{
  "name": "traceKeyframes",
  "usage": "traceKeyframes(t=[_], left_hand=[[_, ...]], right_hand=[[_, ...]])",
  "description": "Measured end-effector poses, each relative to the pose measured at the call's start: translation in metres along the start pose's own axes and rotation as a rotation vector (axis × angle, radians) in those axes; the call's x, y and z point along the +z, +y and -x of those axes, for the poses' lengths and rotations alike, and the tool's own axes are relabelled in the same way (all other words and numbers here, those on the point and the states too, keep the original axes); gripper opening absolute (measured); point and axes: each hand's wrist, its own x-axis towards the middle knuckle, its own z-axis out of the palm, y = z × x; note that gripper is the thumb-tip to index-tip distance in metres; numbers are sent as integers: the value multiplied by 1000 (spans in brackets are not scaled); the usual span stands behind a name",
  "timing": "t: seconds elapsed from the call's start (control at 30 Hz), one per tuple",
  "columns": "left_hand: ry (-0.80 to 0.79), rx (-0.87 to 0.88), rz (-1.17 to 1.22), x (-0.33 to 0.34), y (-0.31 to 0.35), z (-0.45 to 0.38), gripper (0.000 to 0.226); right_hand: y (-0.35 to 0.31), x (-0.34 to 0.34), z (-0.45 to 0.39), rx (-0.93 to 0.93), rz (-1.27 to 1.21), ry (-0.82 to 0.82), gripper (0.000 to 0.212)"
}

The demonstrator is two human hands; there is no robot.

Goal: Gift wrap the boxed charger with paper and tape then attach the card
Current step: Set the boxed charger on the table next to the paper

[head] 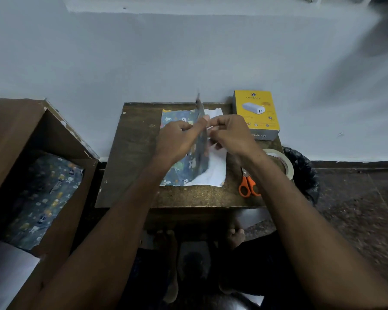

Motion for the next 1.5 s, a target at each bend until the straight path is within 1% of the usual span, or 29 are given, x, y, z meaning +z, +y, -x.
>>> traceKeyframes(t=[0.07, 0.13, 0.17, 0.2, 0.23, 0.3, 0.33, 0.37, 0.43, 0.47, 0.53, 0.57, 0.67, 0.73, 0.77, 0.8, 0.83, 0.87, 0.9, 0.93, 0.97, 1.0, 1.03, 1.07, 1.13, 1.27, 1.43, 1.5], left_hand=[[-33, -28, 21, -4, 0, -2, 65], [-66, -88, 93, -15, 1, -3, 59], [-75, -103, 126, -20, 1, -4, 61], [-75, -130, 148, -26, -1, -5, 61], [-82, -152, 165, -32, -3, -5, 50], [-109, -162, 159, -46, -9, -4, 11], [-110, -170, 154, -52, -12, -5, 5], [-93, -188, 144, -60, -16, -6, 10], [-26, -193, 106, -75, -23, -9, 5], [10, -192, 66, -82, -26, -10, 7], [98, -221, -102, -96, -34, -9, 38], [158, -250, -193, -102, -37, -6, 49], [323, -286, -429, -115, -54, -1, 56], [387, -241, -656, -118, -62, 2, 73], [406, -193, -777, -118, -66, 3, 80], [405, -111, -858, -116, -67, 1, 82], [373, 9, -883, -115, -68, -2, 78], [301, 143, -849, -112, -67, -5, 72], [196, 254, -781, -108, -68, -8, 65], [67, 316, -721, -101, -68, -11, 59], [-69, 331, -702, -92, -70, -12, 57], [-192, 309, -724, -83, -73, -13, 61], [-279, 273, -764, -72, -78, -15, 65], [-318, 251, -799, -62, -83, -16, 68], [-312, 246, -828, -47, -90, -18, 69], [-286, 272, -853, -30, -88, -15, 71], [-306, 326, -890, -13, -80, -17, 74], [-319, 332, -896, -6, -75, -17, 76]], right_hand=[[0, 5, 2, -40, -92, -130, 19], [1, 13, 5, -44, -113, -224, 28], [3, 17, 5, -45, -66, -230, 35], [4, 22, 5, -58, 17, -219, 42], [4, 27, 5, -74, 118, -206, 49], [2, 36, 8, -114, 287, -207, 61], [1, 41, 9, -142, 381, -208, 67], [0, 47, 12, -171, 494, -210, 70], [-5, 60, 17, -208, 691, -235, 69], [-8, 67, 19, -222, 750, -252, 66], [-13, 79, 22, -216, 823, -270, 64], [-14, 83, 21, -197, 865, -271, 63], [-20, 84, 22, -165, 1019, -254, 58], [-25, 81, 25, -156, 1046, -208, 51], [-27, 81, 27, -161, 1053, -178, 47], [-27, 79, 27, -171, 1066, -145, 42], [-26, 78, 26, -178, 1079, -109, 36], [-24, 78, 25, -190, 1092, -75, 36], [-23, 80, 24, -210, 1089, -58, 38], [-20, 82, 21, -241, 1061, -52, 34], [-18, 85, 20, -272, 1015, -74, 24], [-16, 86, 18, -301, 983, -108, 26], [-14, 87, 17, -308, 973, -157, 41], [-13, 87, 16, -297, 957, -201, 52], [-11, 85, 14, -272, 950, -218, 58], [-10, 72, 13, -216, 974, -168, 56], [-8, 54, 12, -212, 896, -105, 46], [-5, 47, 8, -197, 863, -51, 42]])
